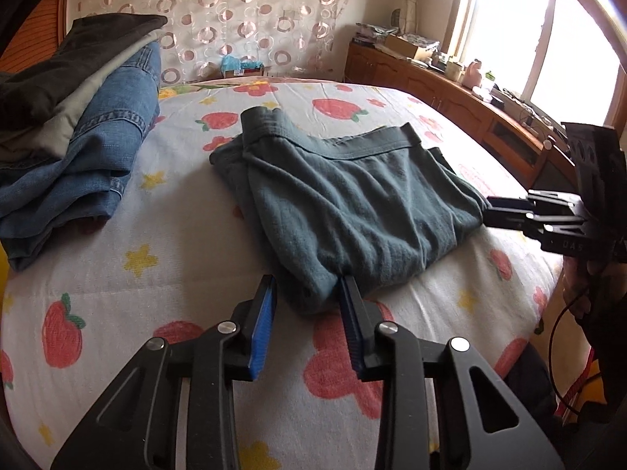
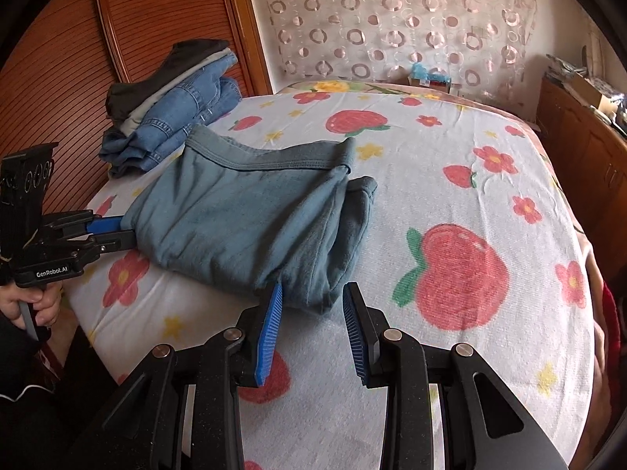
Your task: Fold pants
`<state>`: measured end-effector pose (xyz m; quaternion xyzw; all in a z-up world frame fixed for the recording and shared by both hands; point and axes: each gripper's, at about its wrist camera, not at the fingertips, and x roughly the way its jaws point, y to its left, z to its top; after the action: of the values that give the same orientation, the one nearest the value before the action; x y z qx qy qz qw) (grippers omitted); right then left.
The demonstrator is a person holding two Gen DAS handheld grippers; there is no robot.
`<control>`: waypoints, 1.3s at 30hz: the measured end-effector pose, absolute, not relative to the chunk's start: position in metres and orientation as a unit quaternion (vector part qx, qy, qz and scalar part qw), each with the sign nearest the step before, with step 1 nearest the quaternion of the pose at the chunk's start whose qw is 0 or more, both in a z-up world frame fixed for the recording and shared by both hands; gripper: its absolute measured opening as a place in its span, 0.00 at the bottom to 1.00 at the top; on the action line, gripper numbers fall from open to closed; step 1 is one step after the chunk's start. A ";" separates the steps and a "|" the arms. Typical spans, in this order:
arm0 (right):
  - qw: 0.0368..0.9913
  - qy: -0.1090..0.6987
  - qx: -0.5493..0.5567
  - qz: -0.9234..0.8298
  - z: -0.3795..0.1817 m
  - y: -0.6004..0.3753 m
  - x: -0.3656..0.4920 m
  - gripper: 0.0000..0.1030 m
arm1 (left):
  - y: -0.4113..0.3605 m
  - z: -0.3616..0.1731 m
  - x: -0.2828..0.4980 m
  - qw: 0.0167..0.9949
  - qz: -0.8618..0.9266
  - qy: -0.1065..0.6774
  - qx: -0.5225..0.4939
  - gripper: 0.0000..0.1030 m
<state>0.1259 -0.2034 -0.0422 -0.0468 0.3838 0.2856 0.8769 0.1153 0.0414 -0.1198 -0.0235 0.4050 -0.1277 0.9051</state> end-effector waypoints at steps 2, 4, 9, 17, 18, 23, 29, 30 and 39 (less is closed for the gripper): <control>0.873 0.390 -0.045 0.289 -0.046 -0.197 0.127 0.32 | 0.042 -0.122 0.117 0.903 -0.127 0.409 -0.026 0.33; 0.873 0.390 -0.048 0.289 -0.047 -0.195 0.126 0.29 | 0.042 -0.122 0.116 0.904 -0.128 0.407 -0.024 0.33; 0.873 0.388 -0.045 0.292 -0.048 -0.197 0.126 0.14 | 0.042 -0.122 0.118 0.905 -0.126 0.406 -0.029 0.25; 0.886 0.361 -0.007 0.290 -0.042 -0.215 0.121 0.06 | 0.038 -0.113 0.111 0.915 -0.113 0.387 -0.025 0.10; 0.889 0.357 -0.004 0.287 -0.040 -0.216 0.120 0.06 | 0.039 -0.112 0.111 0.916 -0.104 0.388 -0.016 0.10; 0.885 0.362 -0.007 0.293 -0.045 -0.211 0.112 0.06 | 0.046 -0.107 0.109 0.919 -0.102 0.380 -0.020 0.10; 0.887 0.357 -0.007 0.294 -0.034 -0.215 0.103 0.06 | 0.043 -0.089 0.098 0.924 -0.116 0.364 -0.017 0.10; 0.887 0.357 -0.008 0.293 -0.031 -0.216 0.101 0.06 | 0.041 -0.087 0.095 0.925 -0.119 0.361 -0.015 0.10; 0.880 0.373 0.000 0.294 -0.030 -0.226 0.080 0.06 | 0.029 -0.082 0.077 0.920 -0.138 0.367 -0.003 0.10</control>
<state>0.0801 -0.2265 -0.0298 0.0002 0.3731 0.2943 0.8799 0.0769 0.0288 -0.0822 -0.0034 0.3666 -0.1381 0.9201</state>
